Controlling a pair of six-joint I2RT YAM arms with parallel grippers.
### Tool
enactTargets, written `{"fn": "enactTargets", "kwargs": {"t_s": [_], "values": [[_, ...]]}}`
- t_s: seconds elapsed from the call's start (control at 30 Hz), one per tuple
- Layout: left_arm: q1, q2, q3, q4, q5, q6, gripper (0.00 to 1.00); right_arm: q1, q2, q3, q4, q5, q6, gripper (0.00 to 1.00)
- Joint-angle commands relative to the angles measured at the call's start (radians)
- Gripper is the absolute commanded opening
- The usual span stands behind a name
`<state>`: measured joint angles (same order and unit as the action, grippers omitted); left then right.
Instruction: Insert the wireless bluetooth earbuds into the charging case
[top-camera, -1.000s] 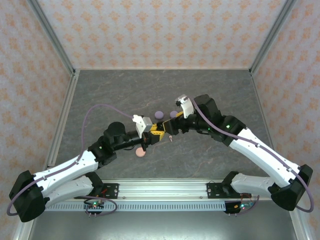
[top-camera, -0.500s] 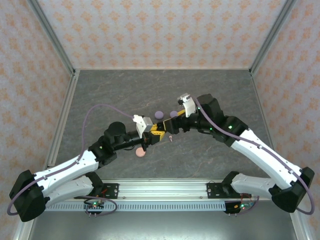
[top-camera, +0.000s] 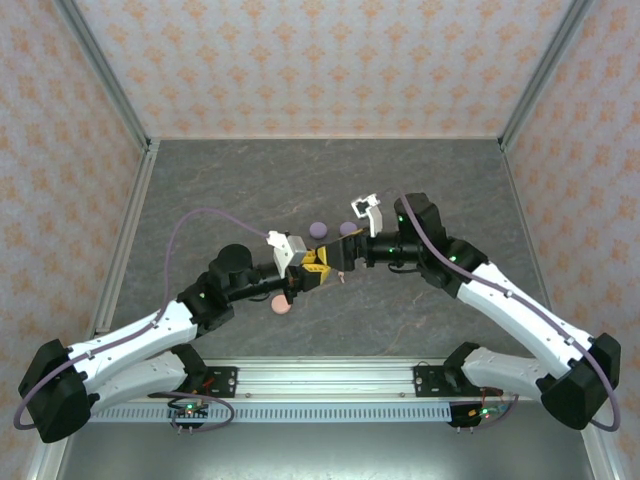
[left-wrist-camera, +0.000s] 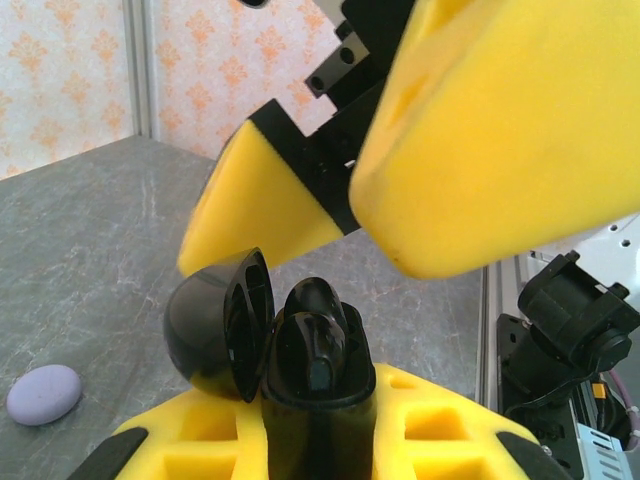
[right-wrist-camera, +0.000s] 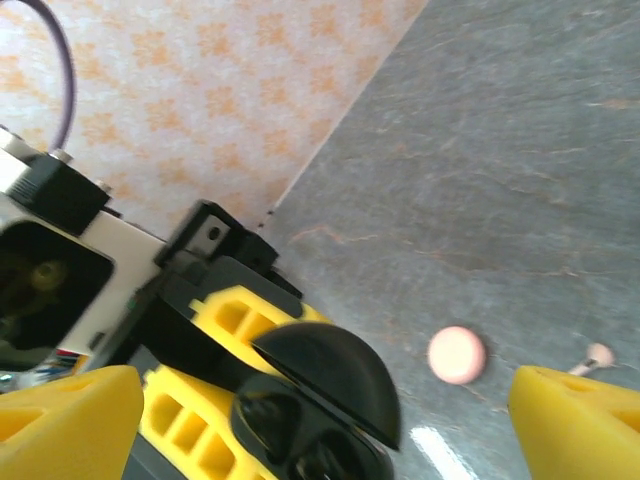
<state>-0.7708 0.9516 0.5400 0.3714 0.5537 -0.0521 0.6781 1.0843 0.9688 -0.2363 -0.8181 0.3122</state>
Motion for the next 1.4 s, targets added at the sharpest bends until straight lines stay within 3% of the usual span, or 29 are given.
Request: {"fn": "enactTargets", "kwargs": {"t_s": [0.0,0.37,0.67,1.0,1.37], "values": [[-0.008,0.0,0.028,0.035,0.018,0.009,0.0,0.003,0.004,-0.006,0.148,-0.115,0.075,0.93],[-0.01,-0.001,0.025,0.009,-0.005,0.019,0.0,0.004,-0.052,0.023,0.171,-0.145,0.065,0.76],[-0.01,-0.004,0.024,0.016,0.009,0.016,0.0,0.005,-0.025,0.038,-0.035,0.019,-0.027,0.82],[-0.011,-0.001,0.03,-0.001,-0.012,0.02,0.0,0.018,0.0,0.037,0.006,-0.149,-0.023,0.72],[-0.011,0.007,0.034,-0.011,-0.012,0.021,0.0,0.018,-0.109,0.011,0.027,-0.107,-0.048,0.67]]}}
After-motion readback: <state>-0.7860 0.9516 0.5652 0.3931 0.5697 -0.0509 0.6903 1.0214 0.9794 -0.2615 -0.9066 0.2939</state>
